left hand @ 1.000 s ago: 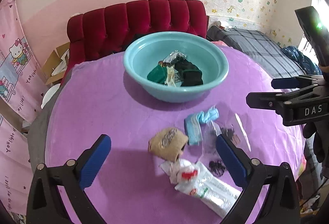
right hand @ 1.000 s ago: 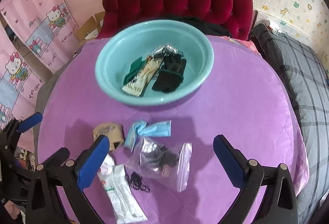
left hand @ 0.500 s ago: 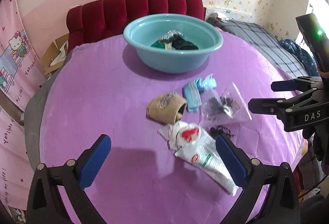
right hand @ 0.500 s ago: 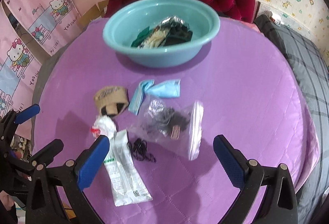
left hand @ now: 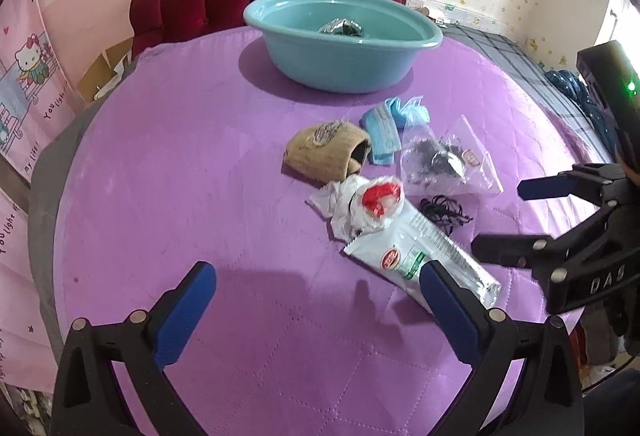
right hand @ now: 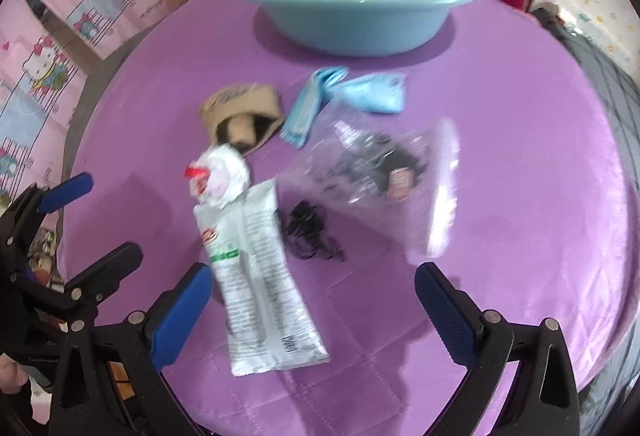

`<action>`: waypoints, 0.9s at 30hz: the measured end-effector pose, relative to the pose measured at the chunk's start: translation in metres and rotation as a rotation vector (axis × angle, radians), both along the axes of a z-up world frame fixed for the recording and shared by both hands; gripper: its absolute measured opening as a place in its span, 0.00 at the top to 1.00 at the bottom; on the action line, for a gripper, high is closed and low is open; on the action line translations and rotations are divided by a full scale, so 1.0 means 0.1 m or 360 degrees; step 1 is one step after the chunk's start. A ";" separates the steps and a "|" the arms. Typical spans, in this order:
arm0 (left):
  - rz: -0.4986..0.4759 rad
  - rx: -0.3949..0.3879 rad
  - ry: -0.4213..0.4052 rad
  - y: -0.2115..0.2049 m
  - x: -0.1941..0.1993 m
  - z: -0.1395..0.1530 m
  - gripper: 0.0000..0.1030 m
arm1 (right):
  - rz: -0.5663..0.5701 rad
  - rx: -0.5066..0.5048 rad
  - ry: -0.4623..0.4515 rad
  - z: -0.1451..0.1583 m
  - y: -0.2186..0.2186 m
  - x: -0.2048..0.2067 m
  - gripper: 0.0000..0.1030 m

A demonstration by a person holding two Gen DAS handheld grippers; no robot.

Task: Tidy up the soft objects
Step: 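Withdraw both tools from the basin back over the table, then grasp the white-green snack pouch with the right tool while the left tool grasps the white tissue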

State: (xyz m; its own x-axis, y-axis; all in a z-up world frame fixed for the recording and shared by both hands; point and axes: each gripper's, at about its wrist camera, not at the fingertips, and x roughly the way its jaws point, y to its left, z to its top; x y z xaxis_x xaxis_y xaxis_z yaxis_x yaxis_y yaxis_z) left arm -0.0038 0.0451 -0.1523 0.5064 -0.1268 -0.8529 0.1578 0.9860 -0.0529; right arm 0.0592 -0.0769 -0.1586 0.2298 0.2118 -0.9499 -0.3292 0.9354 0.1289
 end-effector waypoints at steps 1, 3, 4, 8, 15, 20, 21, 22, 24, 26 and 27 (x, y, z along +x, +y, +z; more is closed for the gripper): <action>-0.0002 0.0005 0.0004 0.00 -0.01 -0.03 0.00 | 0.0010 0.0001 0.0012 -0.04 0.03 -0.01 0.00; 0.0000 0.0017 0.0016 0.02 -0.02 -0.08 0.00 | 0.0025 0.0002 0.0050 -0.14 0.08 -0.02 0.00; 0.0005 0.0021 0.0026 0.04 -0.04 -0.12 0.00 | 0.0032 0.0003 0.0065 -0.19 0.11 -0.03 0.00; 0.0024 0.0024 0.0057 0.08 -0.08 -0.21 0.00 | 0.0058 0.0019 0.0110 -0.35 0.19 -0.04 0.02; 0.0020 0.0003 0.0064 0.07 -0.12 -0.27 0.00 | 0.0135 0.0025 0.0155 -0.51 0.42 -0.11 0.44; 0.0031 -0.0017 0.0033 0.07 -0.09 -0.19 0.00 | 0.0161 0.0088 0.0151 -0.42 0.46 -0.18 0.70; 0.0037 -0.0027 0.0026 0.07 -0.08 -0.18 0.00 | 0.0162 0.0092 0.0149 -0.37 0.43 -0.16 0.72; 0.0041 -0.0034 0.0017 0.06 -0.06 -0.17 0.00 | 0.0161 0.0092 0.0145 -0.33 0.39 -0.16 0.72; 0.0046 -0.0053 -0.0004 0.05 -0.03 -0.14 0.00 | 0.0143 0.0097 0.0134 -0.29 0.34 -0.17 0.73; 0.0043 -0.0067 -0.0022 0.03 0.00 -0.12 0.00 | 0.0125 0.0119 0.0126 -0.23 0.27 -0.18 0.73; 0.0040 -0.0072 -0.0033 0.01 0.02 -0.11 0.00 | 0.0119 0.0120 0.0118 -0.19 0.24 -0.20 0.73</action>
